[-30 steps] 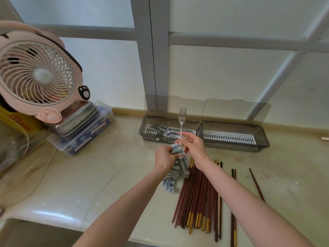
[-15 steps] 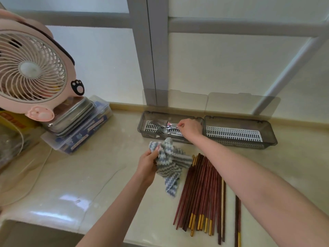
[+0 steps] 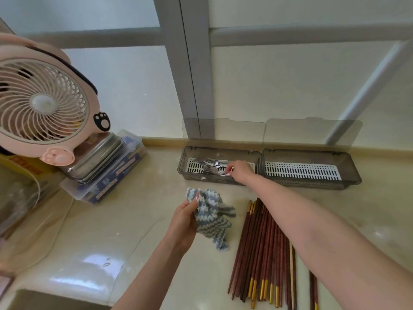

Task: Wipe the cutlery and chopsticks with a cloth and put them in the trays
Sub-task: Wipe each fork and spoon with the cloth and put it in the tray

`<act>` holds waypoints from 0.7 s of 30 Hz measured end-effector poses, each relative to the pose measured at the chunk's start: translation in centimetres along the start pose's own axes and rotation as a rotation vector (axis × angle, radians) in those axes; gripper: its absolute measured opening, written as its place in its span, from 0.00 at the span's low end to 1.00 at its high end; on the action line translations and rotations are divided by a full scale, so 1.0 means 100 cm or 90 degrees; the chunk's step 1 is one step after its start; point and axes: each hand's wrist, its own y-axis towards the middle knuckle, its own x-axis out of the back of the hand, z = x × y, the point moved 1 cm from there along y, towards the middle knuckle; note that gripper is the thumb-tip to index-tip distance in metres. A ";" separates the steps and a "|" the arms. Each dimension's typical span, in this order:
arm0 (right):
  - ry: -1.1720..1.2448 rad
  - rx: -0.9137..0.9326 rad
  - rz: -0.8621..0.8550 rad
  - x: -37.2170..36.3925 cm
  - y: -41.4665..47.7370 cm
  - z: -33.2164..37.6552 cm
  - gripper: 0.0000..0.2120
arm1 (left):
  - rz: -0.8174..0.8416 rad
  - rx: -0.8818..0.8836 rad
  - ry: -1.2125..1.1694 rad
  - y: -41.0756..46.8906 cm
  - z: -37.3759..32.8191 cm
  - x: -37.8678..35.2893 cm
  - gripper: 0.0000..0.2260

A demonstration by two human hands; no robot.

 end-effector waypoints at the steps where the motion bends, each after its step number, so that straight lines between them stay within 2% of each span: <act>1: 0.016 0.009 -0.004 0.001 0.000 -0.001 0.07 | 0.007 0.007 -0.001 0.000 -0.001 -0.002 0.10; 6: 0.062 0.049 -0.034 0.018 -0.023 -0.011 0.08 | 0.046 0.067 -0.007 -0.001 0.003 -0.009 0.11; 9: 0.138 0.068 -0.103 0.036 -0.057 -0.025 0.10 | 0.047 0.098 -0.022 -0.006 0.009 -0.006 0.14; 13: 0.197 0.023 -0.171 0.044 -0.122 -0.070 0.08 | 0.067 0.130 -0.033 -0.014 0.023 -0.002 0.16; 17: 0.204 -0.079 -0.166 0.029 -0.180 -0.113 0.07 | 0.109 0.132 -0.048 -0.015 0.032 -0.007 0.15; 21: 0.096 -0.023 -0.093 -0.002 -0.210 -0.112 0.09 | 0.136 0.153 -0.075 -0.017 0.038 -0.015 0.14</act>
